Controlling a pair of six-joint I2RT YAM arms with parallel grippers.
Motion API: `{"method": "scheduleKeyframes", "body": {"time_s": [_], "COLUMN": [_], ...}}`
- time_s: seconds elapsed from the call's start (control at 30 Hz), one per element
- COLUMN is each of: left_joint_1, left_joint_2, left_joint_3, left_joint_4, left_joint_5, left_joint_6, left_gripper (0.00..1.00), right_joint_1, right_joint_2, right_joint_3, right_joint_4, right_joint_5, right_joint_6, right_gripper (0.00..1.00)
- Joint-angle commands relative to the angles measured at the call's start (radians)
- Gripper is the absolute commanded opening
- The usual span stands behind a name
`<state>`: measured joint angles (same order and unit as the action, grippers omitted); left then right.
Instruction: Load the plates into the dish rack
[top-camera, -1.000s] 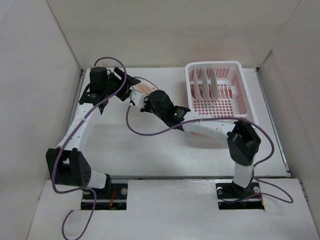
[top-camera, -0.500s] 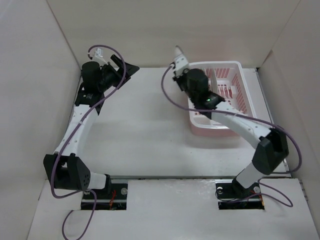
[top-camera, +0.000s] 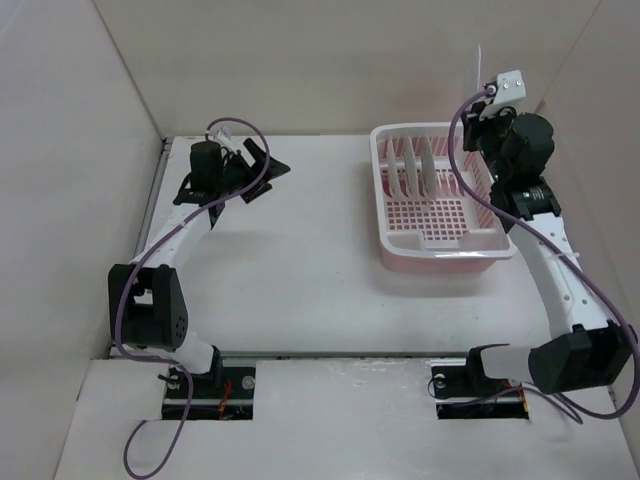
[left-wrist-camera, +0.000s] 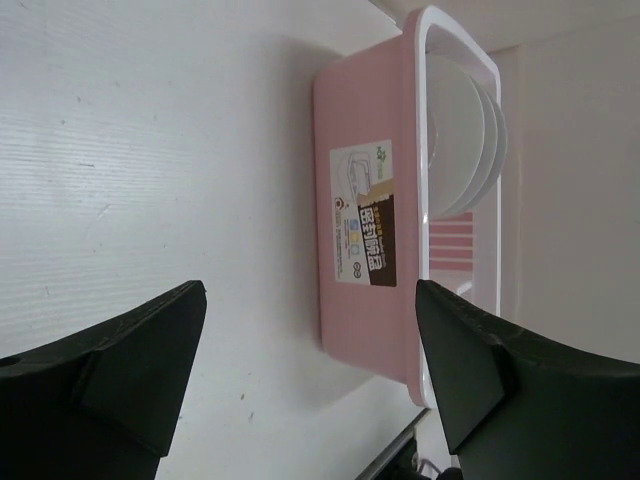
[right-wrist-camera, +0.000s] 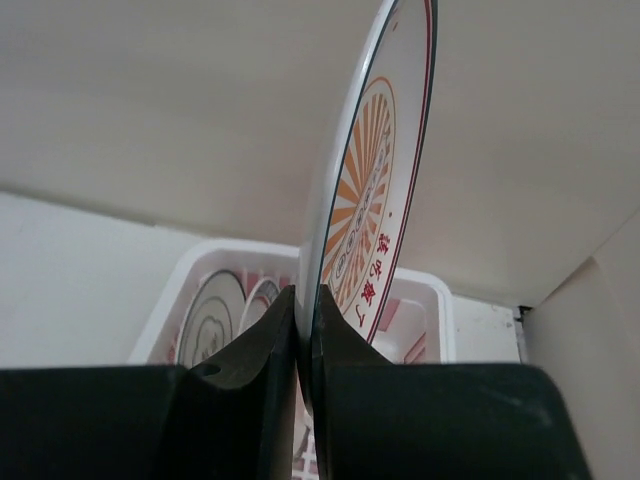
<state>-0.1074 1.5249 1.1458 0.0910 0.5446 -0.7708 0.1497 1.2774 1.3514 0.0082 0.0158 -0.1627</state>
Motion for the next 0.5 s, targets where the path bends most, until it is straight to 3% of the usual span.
{"method": "scheduleKeyframes", "body": {"time_s": [0.0,0.07,0.17,0.47], "left_joint_1": [0.002,0.002,0.002,0.002], "left_joint_2": [-0.020,-0.029,-0.039,-0.057], "left_joint_3": [-0.017,-0.017,-0.017,-0.026], "left_joint_4": [0.110,0.110,0.093,0.093], "left_joint_5": [0.078,0.058,0.048,0.048], "left_joint_6": [0.011,0.021,0.050,0.050], "left_gripper": [0.83,0.84,1.00,1.00], "right_joint_1": [-0.122,-0.157,-0.214,-0.234], "right_joint_2": [0.045,0.065,0.100,0.175], "right_joint_3": [-0.037,-0.037,-0.037,-0.077], "right_joint_4": [-0.023,-0.051,-0.063,-0.053], "right_joint_5": [-0.381,-0.457,-0.523,-0.534], "right_joint_6": [-0.007,-0.049,-0.049,-0.020], "right_gripper": [0.00,0.00,0.00,0.00]}}
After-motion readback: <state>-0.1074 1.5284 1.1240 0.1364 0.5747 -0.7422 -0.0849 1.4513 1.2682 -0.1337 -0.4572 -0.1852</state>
